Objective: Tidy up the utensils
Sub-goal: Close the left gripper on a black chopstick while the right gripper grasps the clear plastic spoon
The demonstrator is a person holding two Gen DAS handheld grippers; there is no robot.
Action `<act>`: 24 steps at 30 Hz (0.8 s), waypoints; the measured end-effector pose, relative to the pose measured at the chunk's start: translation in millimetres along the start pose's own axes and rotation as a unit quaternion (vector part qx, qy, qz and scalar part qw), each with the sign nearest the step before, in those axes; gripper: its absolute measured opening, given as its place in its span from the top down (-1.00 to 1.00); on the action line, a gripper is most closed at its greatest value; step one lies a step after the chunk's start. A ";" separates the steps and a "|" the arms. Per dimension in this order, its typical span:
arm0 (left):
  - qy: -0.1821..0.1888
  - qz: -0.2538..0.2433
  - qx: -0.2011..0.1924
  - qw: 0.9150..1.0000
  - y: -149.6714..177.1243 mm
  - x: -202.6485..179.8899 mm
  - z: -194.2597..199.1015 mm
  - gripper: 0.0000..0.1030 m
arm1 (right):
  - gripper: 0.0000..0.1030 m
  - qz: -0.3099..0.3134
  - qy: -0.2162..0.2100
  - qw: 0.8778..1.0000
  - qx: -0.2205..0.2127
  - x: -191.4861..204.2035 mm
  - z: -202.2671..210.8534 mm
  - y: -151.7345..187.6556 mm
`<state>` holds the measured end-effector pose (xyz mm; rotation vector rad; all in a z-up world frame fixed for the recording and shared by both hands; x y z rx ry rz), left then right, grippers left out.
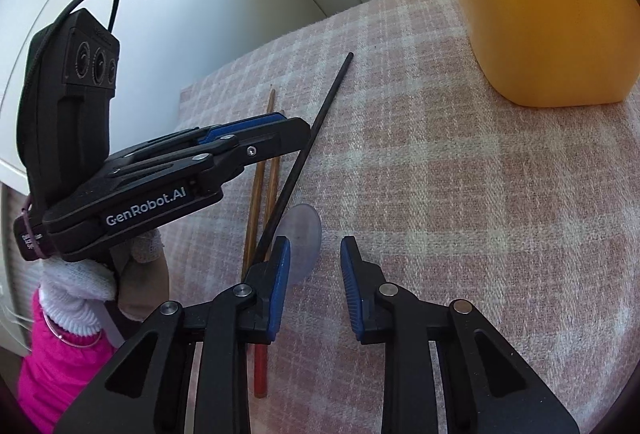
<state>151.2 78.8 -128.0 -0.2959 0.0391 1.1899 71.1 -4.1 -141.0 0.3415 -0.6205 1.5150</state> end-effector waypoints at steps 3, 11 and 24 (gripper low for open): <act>-0.010 -0.008 0.012 1.000 -3.8 -0.8 -7.5 0.54 | 0.59 -0.004 -0.007 1.000 0.005 -1.6 -1.4 -2.5; -0.016 -0.020 0.012 1.000 -17.0 -0.5 -22.9 0.58 | 0.74 -0.011 -0.006 1.000 0.012 -2.0 -10.2 -10.0; 0.011 0.011 -0.005 1.000 -34.7 20.0 -25.1 0.94 | 0.92 -0.010 0.010 1.000 0.008 17.8 -27.3 -9.2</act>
Point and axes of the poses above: each gripper's, at about its wrist camera, not at the fingertips, and z roughly against the way its jaws point, x to its left, y to its underside, the point moved 5 cm from there along -z, roughly the way its jaws point, and after that the axes turned 11 degrees about x, right-handed, at the moved point
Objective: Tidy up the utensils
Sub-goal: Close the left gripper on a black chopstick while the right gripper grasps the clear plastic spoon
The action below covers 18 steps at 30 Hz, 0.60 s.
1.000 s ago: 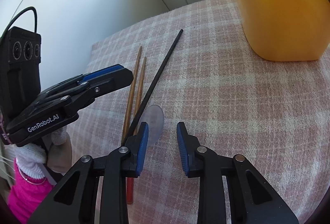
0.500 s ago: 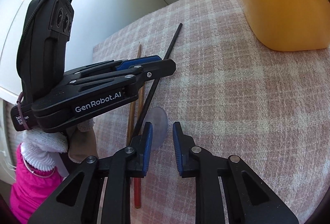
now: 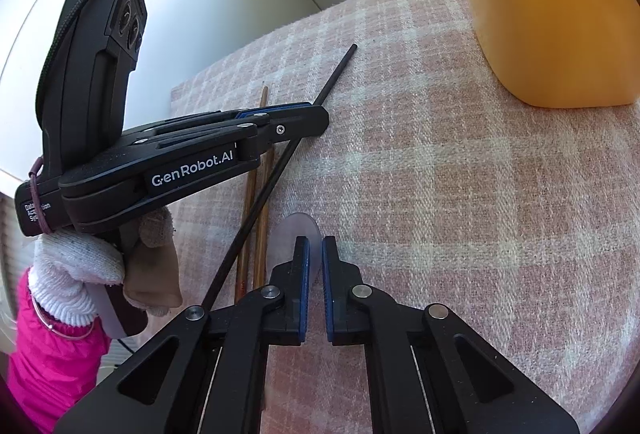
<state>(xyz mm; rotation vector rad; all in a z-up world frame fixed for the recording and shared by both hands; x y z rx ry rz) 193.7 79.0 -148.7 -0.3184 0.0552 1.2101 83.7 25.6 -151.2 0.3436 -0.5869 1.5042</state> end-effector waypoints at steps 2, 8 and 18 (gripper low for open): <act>0.008 0.006 -0.008 1.000 3.5 -0.7 2.4 0.94 | 0.94 0.000 -0.003 1.000 -0.002 -3.6 6.3 1.7; 0.015 0.013 -0.035 0.999 13.0 4.5 19.6 0.94 | 0.96 0.005 -0.006 1.000 -0.015 -11.6 23.9 1.0; 0.015 0.016 -0.052 0.998 29.3 11.9 41.4 0.94 | 0.96 0.023 0.011 0.999 -0.022 -21.6 38.6 -1.7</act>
Point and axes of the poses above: each gripper's, at about its wrist camera, not at the fingertips, and z roughly against the way its jaws point, x to its left, y to its underside, the point moved 5 cm from there along -z, roughly the way its jaws point, and after that the axes turned 11 degrees about x, right-handed, at the moved point
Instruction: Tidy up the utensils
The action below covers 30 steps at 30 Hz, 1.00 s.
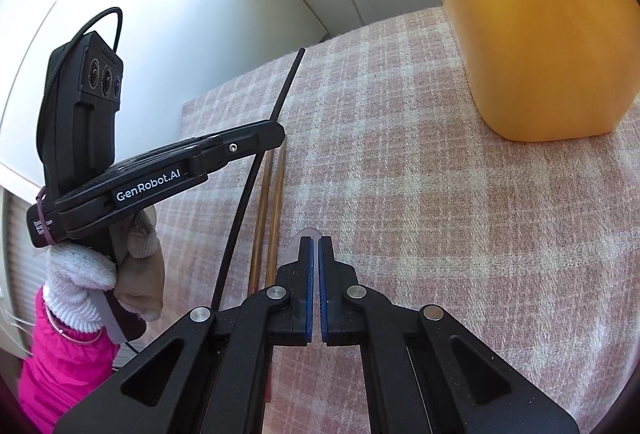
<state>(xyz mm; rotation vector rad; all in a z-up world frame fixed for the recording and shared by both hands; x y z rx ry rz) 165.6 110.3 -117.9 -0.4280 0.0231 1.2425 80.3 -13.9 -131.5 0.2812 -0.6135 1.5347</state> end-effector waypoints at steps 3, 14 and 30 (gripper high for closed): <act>0.002 0.003 -0.001 1.000 1.7 -0.6 -4.2 0.94 | 0.83 -0.010 -0.009 1.000 0.012 -4.0 -7.1 0.7; 0.003 0.012 -0.008 1.000 9.3 2.8 4.9 0.94 | 0.91 0.021 -0.016 0.999 0.036 0.1 -37.3 -0.8; 0.027 -0.013 -0.080 0.996 25.1 -19.1 74.0 0.94 | 0.95 0.035 0.020 0.997 -0.059 -14.4 54.7 -2.2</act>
Point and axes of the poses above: each gripper's, at about its wrist camera, not at the fingertips, and z roughly against the way its jaws point, x to its left, y to its underside, the point moved 5 cm from there along -z, roughly the way its jaws point, and after that the axes turned 11 degrees about x, right-handed, at the moved point
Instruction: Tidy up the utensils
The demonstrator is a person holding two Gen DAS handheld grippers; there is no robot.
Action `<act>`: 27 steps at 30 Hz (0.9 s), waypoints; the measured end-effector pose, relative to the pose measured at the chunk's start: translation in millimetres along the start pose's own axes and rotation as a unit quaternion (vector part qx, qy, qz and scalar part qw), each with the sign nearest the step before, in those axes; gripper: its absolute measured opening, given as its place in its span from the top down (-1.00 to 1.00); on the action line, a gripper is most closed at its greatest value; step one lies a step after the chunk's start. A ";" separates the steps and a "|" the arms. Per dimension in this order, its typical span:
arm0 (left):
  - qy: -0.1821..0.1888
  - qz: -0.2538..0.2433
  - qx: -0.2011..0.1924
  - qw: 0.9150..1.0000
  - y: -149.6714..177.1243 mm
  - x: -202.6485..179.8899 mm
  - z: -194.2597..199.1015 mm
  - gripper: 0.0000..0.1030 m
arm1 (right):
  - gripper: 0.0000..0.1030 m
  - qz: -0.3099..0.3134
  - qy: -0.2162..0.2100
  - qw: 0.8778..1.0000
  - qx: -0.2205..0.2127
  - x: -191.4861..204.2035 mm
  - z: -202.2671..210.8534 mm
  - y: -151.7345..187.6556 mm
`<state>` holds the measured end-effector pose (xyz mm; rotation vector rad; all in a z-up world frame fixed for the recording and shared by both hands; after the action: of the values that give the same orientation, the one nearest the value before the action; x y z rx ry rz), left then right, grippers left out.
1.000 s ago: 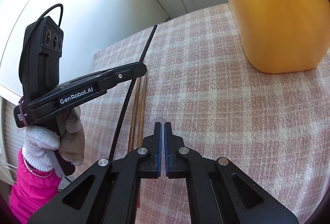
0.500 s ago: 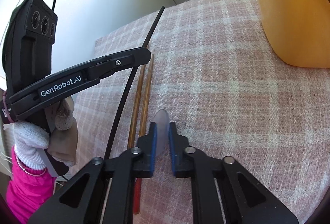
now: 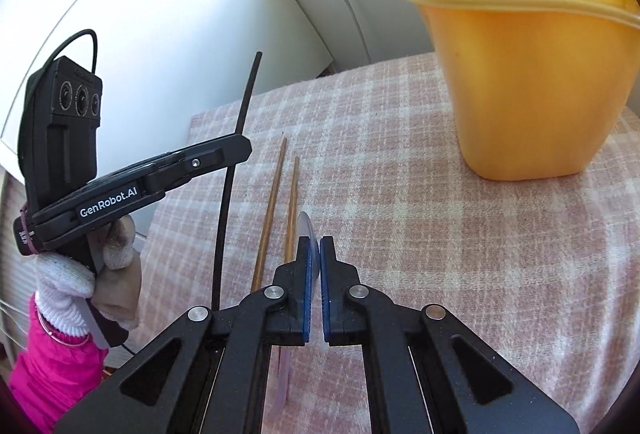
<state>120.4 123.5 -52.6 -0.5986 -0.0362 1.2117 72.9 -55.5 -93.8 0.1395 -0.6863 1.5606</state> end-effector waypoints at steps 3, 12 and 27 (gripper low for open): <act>0.005 -0.006 -0.014 1.000 -2.0 -6.7 15.0 0.94 | 0.95 0.001 0.009 1.000 -0.026 -1.9 25.4 -1.4; 0.016 -0.034 -0.049 0.998 -6.9 -37.4 52.2 0.94 | 0.95 0.030 0.060 0.993 -0.101 -0.9 78.1 -9.2; 0.046 -0.075 -0.105 0.991 -33.2 -98.1 81.8 0.94 | 0.95 0.025 0.104 0.975 -0.196 -4.6 132.4 -25.1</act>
<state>85.3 63.3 59.4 -0.8215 -0.1300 1.0392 55.7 -126.5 19.6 -0.3325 -0.8205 1.4325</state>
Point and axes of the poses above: each gripper's, at about its wrist camera, not at the fingertips, and z roughly against the way its jaws point, x to its left, y to its underside, the point moved 5 cm from there along -z, roughly the way its jaws point, and after that the axes turned 11 degrees about x, right-handed, at the moved point
